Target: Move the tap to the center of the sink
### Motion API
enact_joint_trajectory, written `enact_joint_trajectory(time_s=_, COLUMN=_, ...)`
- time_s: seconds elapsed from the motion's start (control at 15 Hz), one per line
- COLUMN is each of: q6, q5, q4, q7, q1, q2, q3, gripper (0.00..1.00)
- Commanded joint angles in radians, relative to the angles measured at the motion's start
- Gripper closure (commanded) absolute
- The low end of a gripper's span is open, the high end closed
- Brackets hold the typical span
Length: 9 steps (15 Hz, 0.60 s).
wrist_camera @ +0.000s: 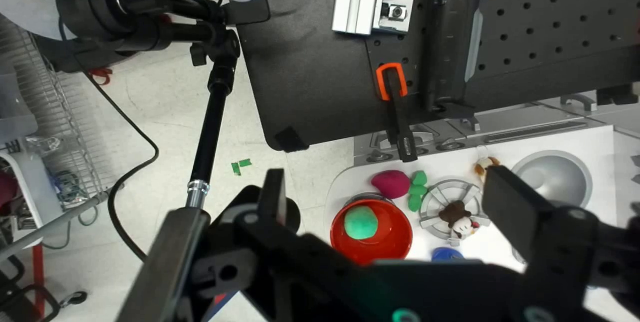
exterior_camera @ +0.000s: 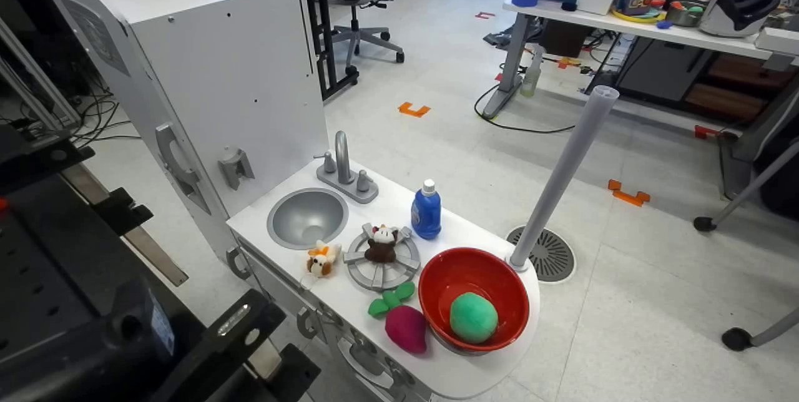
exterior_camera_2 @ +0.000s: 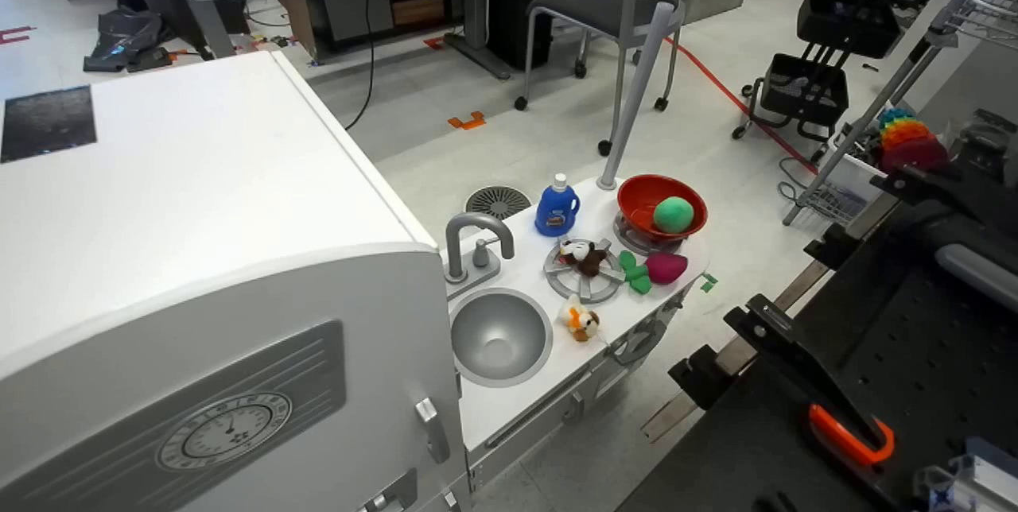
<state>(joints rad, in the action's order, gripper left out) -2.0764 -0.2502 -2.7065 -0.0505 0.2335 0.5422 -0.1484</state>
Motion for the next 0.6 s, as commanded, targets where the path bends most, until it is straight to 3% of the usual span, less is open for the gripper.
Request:
enact_joint_trajectory(time_s=0.0, q6=0.082, q5=0.020, q4=0.097, q7=0.034, q1=-0.043, q2=-0.107, q3=0.044, gripper=0.00)
enact_joint_trajectory(time_s=0.27, q6=0.170, q5=0.085, q4=0.290, q7=0.092, q1=-0.141, q2=-0.331, q3=0.122, gripper=0.00)
enact_joint_trajectory(time_s=0.53, q6=0.124, q5=0.118, q4=0.474, q7=0.126, q1=-0.217, q2=-0.565, q3=0.173, gripper=0.00)
